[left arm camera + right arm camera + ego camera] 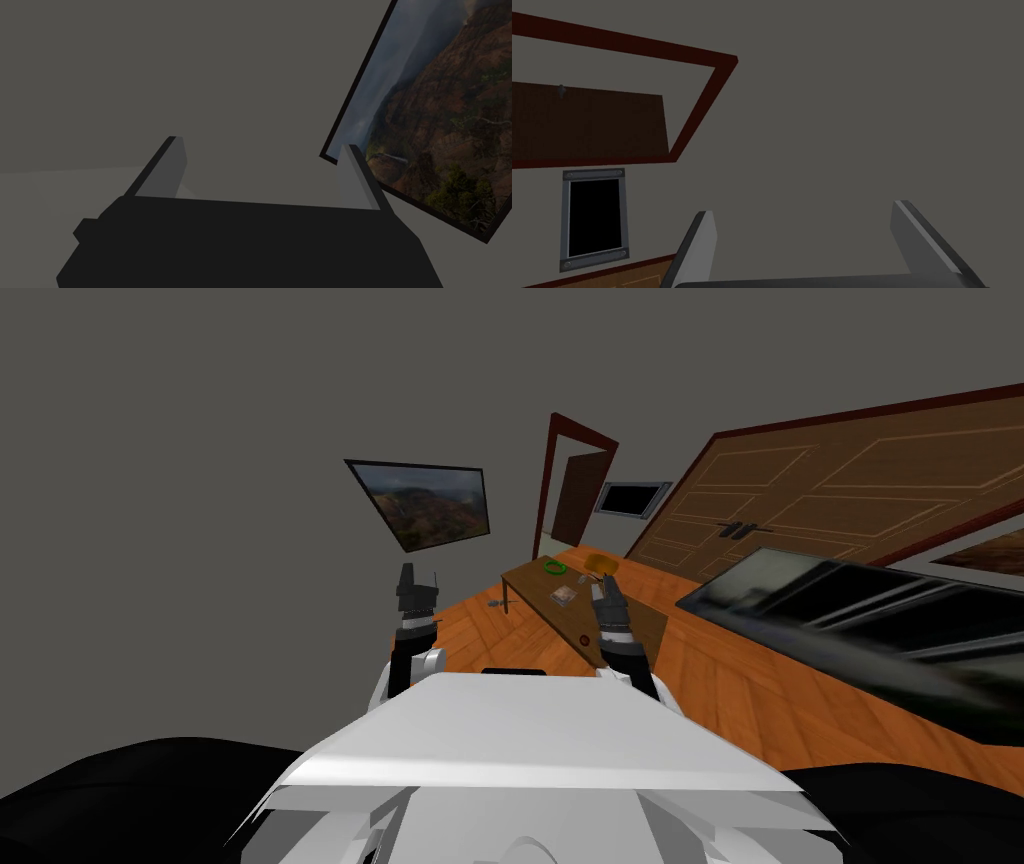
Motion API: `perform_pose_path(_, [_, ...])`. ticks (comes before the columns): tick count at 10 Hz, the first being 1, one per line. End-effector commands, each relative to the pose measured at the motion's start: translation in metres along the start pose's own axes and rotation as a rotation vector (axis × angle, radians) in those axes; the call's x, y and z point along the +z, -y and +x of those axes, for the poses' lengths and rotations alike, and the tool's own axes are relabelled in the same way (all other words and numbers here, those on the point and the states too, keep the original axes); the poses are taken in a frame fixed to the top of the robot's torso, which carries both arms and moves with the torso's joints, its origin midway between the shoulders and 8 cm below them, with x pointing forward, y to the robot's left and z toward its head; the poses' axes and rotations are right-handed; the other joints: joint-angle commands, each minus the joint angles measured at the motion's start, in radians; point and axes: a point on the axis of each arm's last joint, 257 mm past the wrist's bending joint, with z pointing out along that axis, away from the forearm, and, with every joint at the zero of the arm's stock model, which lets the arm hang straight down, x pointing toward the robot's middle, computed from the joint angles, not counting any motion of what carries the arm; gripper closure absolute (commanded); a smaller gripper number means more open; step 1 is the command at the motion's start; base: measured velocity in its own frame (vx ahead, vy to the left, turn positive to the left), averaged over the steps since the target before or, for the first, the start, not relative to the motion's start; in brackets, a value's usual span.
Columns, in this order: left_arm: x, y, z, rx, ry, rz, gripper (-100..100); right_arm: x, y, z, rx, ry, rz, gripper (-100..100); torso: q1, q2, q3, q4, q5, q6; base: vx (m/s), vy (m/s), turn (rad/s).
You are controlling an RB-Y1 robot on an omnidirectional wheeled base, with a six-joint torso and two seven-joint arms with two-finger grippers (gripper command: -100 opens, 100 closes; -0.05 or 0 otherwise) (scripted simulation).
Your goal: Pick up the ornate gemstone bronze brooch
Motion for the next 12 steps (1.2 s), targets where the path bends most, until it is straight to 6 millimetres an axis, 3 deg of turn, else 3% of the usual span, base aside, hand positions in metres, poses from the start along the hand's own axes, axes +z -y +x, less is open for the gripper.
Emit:
perform_pose_path(1, [0.000, 0.000, 0.000, 0.000, 0.000, 0.000, 0, -0.008, 0.015, 0.008, -0.083, -0.036, 0.031, -100, 0.000, 0.000, 0.000, 0.000, 0.000, 0.000, -0.012, 0.041, 0.179])
perform_pose_path(6, [0.000, 0.000, 0.000, 0.000, 0.000, 0.000, 0, -0.024, 0.038, 0.026, -0.248, -0.121, 0.072, -100, 0.000, -0.001, 0.000, 0.000, 0.000, 0.000, -0.003, 0.030, 0.064])
perform_pose_path(12, [0.000, 0.000, 0.000, 0.000, 0.000, 0.000, 0, -0.057, 0.079, 0.051, -0.479, -0.271, 0.129, -100, 0.001, -0.001, -0.001, 0.000, 0.000, 0.000, 0.003, 0.037, 0.073])
